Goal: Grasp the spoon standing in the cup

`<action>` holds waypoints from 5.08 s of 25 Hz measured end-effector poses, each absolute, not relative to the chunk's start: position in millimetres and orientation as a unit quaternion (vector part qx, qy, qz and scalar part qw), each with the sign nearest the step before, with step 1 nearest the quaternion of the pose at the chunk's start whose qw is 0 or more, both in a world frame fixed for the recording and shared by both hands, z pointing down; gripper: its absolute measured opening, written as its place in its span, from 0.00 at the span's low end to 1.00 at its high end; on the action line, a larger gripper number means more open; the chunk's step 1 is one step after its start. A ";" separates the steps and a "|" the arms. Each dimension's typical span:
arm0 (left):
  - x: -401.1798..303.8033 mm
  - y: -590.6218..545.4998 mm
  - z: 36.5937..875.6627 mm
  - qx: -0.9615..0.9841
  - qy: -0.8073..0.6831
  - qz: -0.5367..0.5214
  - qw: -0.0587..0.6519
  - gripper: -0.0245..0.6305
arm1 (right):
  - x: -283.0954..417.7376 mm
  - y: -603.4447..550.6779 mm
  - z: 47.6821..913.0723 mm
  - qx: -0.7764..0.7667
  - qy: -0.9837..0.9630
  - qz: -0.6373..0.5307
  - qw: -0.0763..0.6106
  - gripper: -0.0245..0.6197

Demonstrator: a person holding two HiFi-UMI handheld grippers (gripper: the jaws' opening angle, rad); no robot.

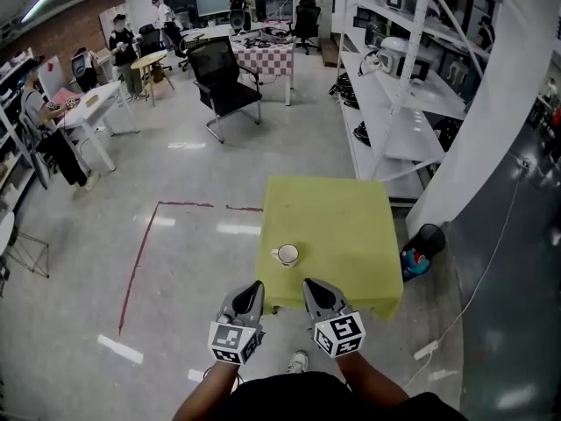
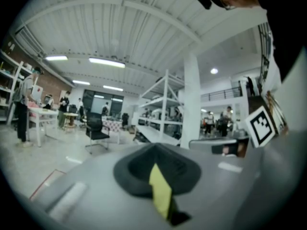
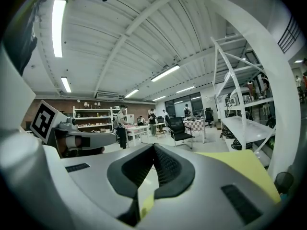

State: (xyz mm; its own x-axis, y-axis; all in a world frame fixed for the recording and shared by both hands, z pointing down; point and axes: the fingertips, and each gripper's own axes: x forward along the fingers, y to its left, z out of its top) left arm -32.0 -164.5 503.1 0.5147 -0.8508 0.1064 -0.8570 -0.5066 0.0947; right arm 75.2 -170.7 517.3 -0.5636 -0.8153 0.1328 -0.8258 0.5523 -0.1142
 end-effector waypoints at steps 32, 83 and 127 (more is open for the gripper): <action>-50.0 -283.9 574.7 0.870 -0.474 0.074 0.112 0.05 | 49.9 -274.1 599.4 0.444 -0.884 0.077 0.120 0.05; -79.0 -293.0 617.3 0.869 -0.460 0.081 0.162 0.05 | 12.9 -306.3 703.6 0.413 -0.838 -0.064 0.351 0.06; -28.3 -294.0 491.6 0.899 -0.435 0.010 0.056 0.05 | 91.3 -296.4 473.6 0.570 -0.820 0.024 0.037 0.05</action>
State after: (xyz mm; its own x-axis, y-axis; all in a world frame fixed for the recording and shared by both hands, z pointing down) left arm -28.3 -294.0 491.6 0.6216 -0.7806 0.0662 -0.7827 -0.6155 0.0923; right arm 91.3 -296.4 473.6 -0.3464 -0.9339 0.0880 -0.9375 0.3480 0.0027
